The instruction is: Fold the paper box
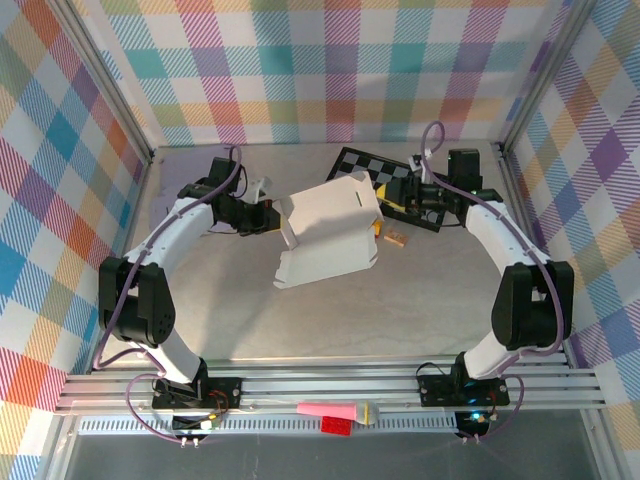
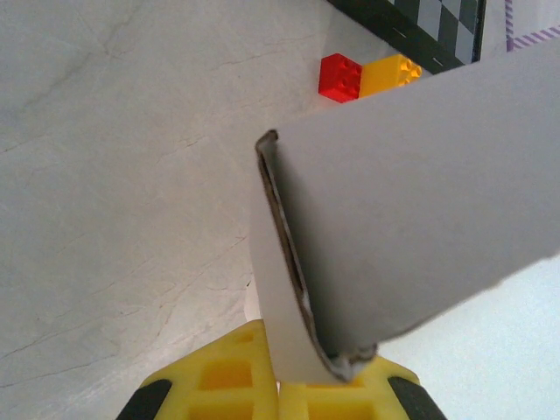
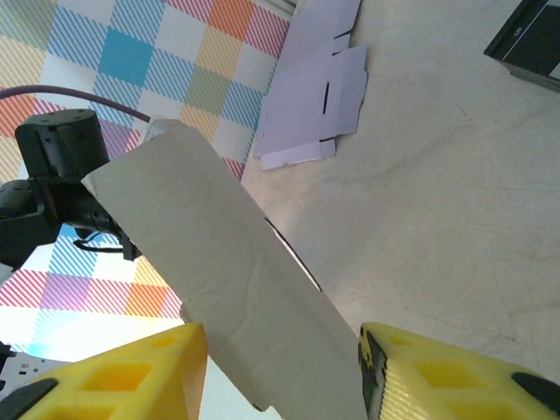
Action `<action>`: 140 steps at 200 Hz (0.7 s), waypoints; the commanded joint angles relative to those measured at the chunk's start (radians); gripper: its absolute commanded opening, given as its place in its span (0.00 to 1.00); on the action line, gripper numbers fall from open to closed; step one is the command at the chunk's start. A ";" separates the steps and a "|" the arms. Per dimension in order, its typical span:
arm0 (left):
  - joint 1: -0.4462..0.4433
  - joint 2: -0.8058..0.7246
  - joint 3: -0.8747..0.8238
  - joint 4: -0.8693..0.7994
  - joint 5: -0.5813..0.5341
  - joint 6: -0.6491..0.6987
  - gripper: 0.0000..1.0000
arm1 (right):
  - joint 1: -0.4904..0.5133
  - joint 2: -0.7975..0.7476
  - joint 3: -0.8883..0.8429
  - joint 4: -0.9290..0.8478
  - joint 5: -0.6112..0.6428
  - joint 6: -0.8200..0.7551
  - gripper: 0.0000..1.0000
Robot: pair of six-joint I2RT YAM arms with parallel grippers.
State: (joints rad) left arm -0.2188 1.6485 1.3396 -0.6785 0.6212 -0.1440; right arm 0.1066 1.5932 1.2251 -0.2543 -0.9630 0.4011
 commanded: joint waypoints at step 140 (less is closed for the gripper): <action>0.012 -0.020 0.011 -0.019 0.081 0.054 0.00 | 0.080 0.085 0.118 -0.084 -0.044 -0.132 0.49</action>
State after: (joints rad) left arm -0.2188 1.6485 1.3396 -0.6819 0.6476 -0.1146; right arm 0.1734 1.6730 1.3083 -0.3080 -0.9718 0.3202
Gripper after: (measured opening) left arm 0.040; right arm 0.505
